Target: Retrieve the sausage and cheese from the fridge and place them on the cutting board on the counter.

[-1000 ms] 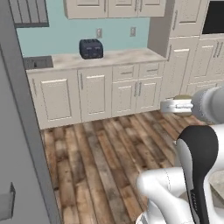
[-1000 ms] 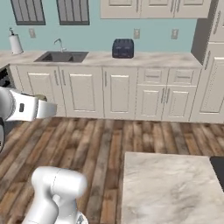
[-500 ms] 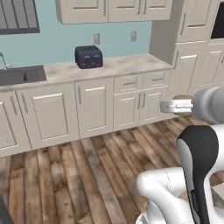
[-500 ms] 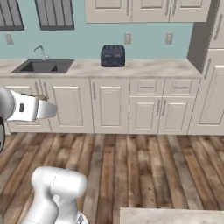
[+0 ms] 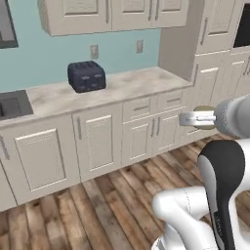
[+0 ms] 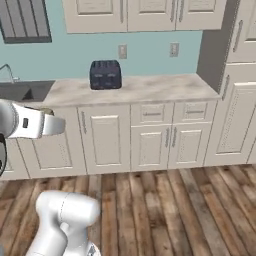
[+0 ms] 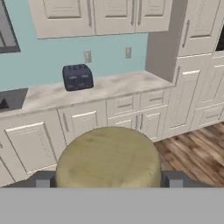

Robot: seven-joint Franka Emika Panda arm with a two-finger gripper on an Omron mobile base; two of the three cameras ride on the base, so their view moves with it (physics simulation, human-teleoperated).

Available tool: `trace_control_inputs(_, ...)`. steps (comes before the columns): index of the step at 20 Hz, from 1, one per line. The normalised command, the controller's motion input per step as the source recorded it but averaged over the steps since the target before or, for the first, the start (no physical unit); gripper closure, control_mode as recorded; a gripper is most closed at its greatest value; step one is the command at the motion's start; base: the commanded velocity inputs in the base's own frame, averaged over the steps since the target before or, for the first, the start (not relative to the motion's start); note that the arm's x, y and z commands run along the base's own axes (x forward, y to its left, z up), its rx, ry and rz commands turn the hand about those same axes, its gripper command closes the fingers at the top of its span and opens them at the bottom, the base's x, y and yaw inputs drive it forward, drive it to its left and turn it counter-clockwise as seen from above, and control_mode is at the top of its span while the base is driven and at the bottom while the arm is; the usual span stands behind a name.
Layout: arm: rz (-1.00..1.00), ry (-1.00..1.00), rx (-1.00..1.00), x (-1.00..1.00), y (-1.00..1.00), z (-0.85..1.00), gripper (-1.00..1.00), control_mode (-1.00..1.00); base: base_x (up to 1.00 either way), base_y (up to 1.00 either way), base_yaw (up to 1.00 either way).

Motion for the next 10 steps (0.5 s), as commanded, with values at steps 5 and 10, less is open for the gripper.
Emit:
trace_control_inputs(5, 0.0, 0.0, 0.0, 0.0, 0.0, 0.0, 1.0, 1.0, 0.21, -0.04, -0.76)
trace_control_inputs(10, 0.0, 0.0, 0.0, 0.0, 0.0, 0.0, 1.0, 1.0, 0.0, -0.22, -0.87)
